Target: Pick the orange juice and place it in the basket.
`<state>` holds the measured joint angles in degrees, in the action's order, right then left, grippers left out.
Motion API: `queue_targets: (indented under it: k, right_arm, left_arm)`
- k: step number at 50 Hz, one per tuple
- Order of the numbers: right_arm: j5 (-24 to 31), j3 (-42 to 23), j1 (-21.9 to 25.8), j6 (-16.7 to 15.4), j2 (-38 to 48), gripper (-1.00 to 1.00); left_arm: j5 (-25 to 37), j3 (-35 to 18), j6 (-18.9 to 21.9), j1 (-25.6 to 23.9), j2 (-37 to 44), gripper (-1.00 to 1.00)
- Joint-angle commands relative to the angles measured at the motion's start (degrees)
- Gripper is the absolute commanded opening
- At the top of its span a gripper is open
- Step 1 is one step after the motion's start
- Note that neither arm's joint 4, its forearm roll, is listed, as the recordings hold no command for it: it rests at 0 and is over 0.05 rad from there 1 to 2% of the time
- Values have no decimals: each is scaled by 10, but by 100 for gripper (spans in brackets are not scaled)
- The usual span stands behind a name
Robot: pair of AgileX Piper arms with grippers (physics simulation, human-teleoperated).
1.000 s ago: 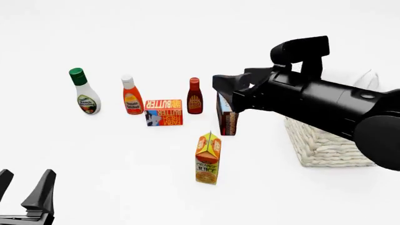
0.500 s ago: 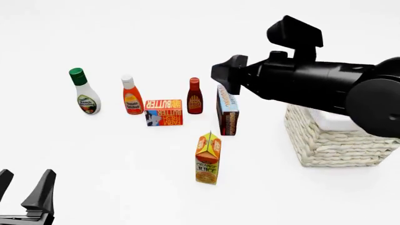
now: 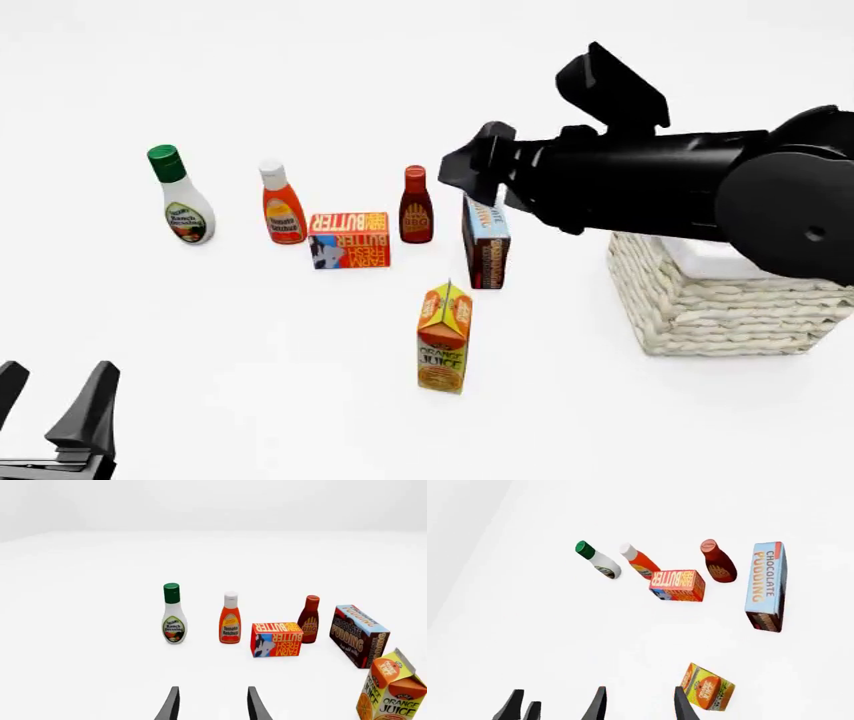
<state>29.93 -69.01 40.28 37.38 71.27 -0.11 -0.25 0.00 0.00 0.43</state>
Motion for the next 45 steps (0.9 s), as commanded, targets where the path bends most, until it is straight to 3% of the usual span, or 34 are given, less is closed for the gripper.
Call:
queue_targets:
  k: [1, 15, 22, 23, 45]
  right_arm:
    - [-6, 10, 10, 65, 22, 100]
    - [-19, 13, -12, 80, 44, 100]
    - [-11, 18, 1, 112, 80, 100]
    - [59, -24, -2, 109, 98, 100]
    - [89, -71, -18, 88, 130, 100]
  left_arm:
    - [0, 0, 0, 0, 0, 100]
    - [0, 0, 0, 0, 0, 100]
    - [0, 0, 0, 0, 0, 100]
    - [0, 0, 0, 0, 0, 100]
    - [0, 0, 0, 0, 0, 100]
